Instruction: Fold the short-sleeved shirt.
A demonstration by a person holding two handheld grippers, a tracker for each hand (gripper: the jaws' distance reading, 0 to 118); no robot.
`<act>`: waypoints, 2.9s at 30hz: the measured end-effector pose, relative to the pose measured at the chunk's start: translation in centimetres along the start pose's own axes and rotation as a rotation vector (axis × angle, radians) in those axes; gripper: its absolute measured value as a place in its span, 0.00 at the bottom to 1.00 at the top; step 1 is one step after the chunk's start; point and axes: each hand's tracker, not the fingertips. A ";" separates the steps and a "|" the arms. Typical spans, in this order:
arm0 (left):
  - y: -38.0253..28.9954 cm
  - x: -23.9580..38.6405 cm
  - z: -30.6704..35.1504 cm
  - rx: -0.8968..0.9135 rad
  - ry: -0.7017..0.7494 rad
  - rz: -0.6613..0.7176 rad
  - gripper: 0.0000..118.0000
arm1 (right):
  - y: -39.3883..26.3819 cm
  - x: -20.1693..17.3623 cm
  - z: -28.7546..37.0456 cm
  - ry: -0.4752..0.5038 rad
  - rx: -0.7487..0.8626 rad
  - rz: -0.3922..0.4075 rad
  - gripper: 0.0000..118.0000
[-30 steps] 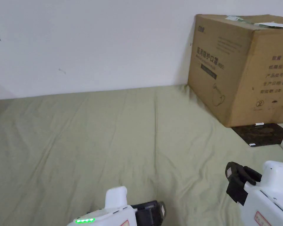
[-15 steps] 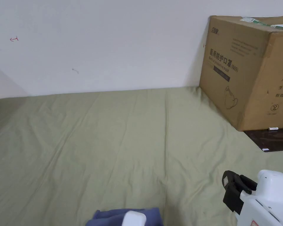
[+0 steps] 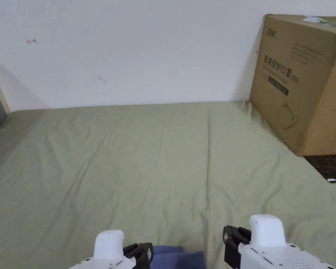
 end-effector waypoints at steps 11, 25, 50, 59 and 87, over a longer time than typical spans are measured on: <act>-2.4 -9.7 4.4 -0.006 0.098 0.299 0.01 | -6.9 -2.5 -12.9 -0.012 -0.477 0.118 0.00; -6.1 -11.4 -6.4 -0.314 -0.195 0.523 0.95 | -6.6 0.8 -12.5 0.112 -0.450 -0.054 0.00; 7.7 -36.0 10.7 -0.063 0.308 0.611 0.25 | 2.3 -7.5 -13.5 0.164 -0.269 -0.007 0.00; 7.2 -33.1 11.9 0.051 0.798 0.502 0.88 | 2.4 -7.2 -13.0 0.146 -0.275 0.039 0.00; 14.9 13.4 6.1 0.595 0.414 -0.353 0.00 | 14.7 -1.1 10.3 -0.323 0.593 0.224 0.00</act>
